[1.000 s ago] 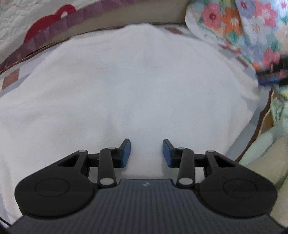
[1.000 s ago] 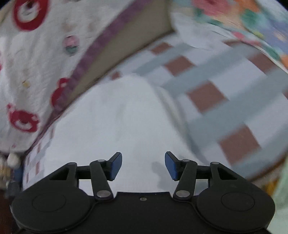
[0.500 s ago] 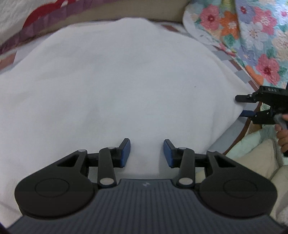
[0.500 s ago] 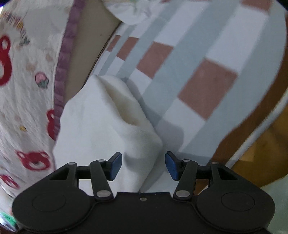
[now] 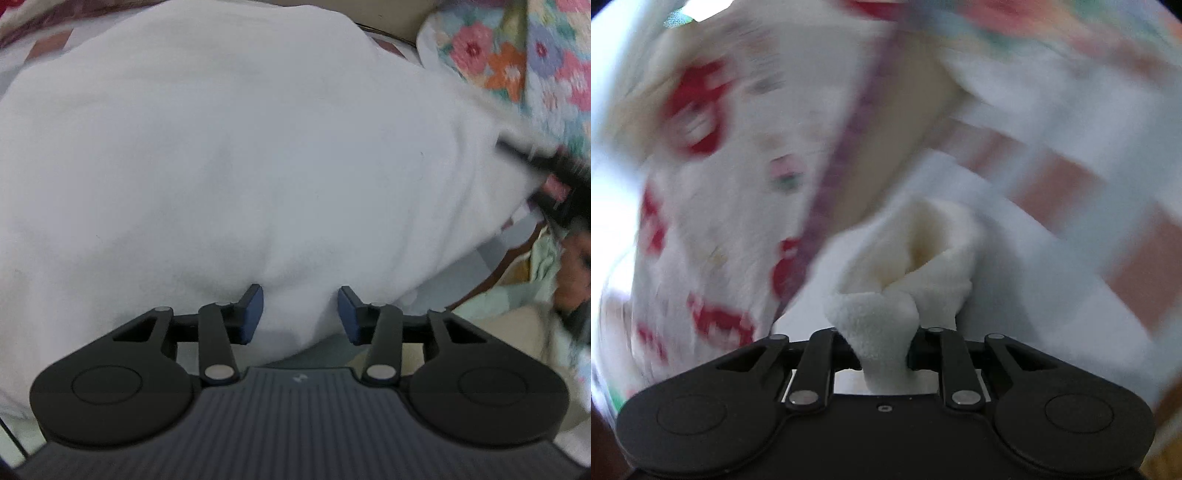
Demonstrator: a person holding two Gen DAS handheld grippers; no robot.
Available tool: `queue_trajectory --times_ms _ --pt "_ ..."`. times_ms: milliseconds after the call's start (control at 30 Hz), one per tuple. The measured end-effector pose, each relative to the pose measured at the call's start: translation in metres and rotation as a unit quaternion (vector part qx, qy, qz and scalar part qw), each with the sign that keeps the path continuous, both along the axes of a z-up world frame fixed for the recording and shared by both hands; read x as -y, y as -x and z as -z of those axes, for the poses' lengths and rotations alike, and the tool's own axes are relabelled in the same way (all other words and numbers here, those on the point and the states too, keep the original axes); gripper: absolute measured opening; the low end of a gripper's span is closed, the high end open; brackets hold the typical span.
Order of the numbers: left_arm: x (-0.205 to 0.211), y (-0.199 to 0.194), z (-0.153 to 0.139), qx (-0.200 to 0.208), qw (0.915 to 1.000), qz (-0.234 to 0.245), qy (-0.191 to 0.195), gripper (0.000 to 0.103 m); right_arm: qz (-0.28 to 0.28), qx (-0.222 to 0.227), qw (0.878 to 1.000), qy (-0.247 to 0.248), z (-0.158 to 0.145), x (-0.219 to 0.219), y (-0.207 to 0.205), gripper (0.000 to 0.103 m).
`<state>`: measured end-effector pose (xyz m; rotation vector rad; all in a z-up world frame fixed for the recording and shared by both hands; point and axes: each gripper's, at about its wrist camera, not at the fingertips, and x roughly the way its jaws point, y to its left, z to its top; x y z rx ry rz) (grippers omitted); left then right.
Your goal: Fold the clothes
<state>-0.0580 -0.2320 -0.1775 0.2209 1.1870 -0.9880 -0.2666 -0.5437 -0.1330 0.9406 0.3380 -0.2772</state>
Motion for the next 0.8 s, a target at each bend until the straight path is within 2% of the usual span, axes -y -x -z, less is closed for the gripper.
queue_trajectory --times_ms 33,133,200,300,367,433,500,600,700,800 --pt "-0.001 -0.001 -0.004 0.002 1.0000 0.005 0.000 0.034 -0.022 0.002 0.999 0.039 -0.019 -0.006 -0.010 0.022" --pt "-0.017 -0.014 -0.031 0.000 0.9993 -0.003 0.037 0.034 -0.077 0.031 0.994 0.065 -0.067 -0.024 -0.042 0.022" --pt "-0.040 -0.031 -0.052 0.006 0.9978 -0.031 0.059 0.034 -0.130 0.047 0.987 0.082 -0.095 -0.044 -0.071 0.022" --pt "-0.081 -0.059 -0.080 0.018 0.9920 -0.089 0.088 0.034 -0.222 0.061 0.966 0.115 -0.130 -0.081 -0.119 0.022" --pt "-0.122 -0.082 -0.089 0.026 0.9800 -0.160 0.115 0.033 -0.287 0.065 0.948 0.119 -0.139 -0.112 -0.152 0.022" --pt "-0.158 -0.101 -0.076 -0.002 0.9671 -0.210 0.143 0.034 -0.339 0.061 0.931 0.119 -0.135 -0.143 -0.181 0.022" --pt "-0.189 -0.116 -0.055 -0.044 0.9533 -0.250 0.164 0.033 -0.381 0.039 0.916 0.121 -0.117 -0.170 -0.204 0.022" --pt "-0.215 -0.131 -0.027 -0.113 0.9365 -0.286 0.168 0.029 -0.400 -0.031 0.909 0.115 -0.073 -0.190 -0.226 0.022" --pt "-0.216 -0.136 -0.027 -0.127 0.9302 -0.287 0.191 0.030 -0.417 -0.100 0.897 0.107 -0.030 -0.210 -0.248 0.022" --pt "-0.208 -0.136 -0.031 -0.124 0.9322 -0.278 0.196 0.030 -0.406 -0.103 0.904 0.084 -0.015 -0.211 -0.246 0.022"
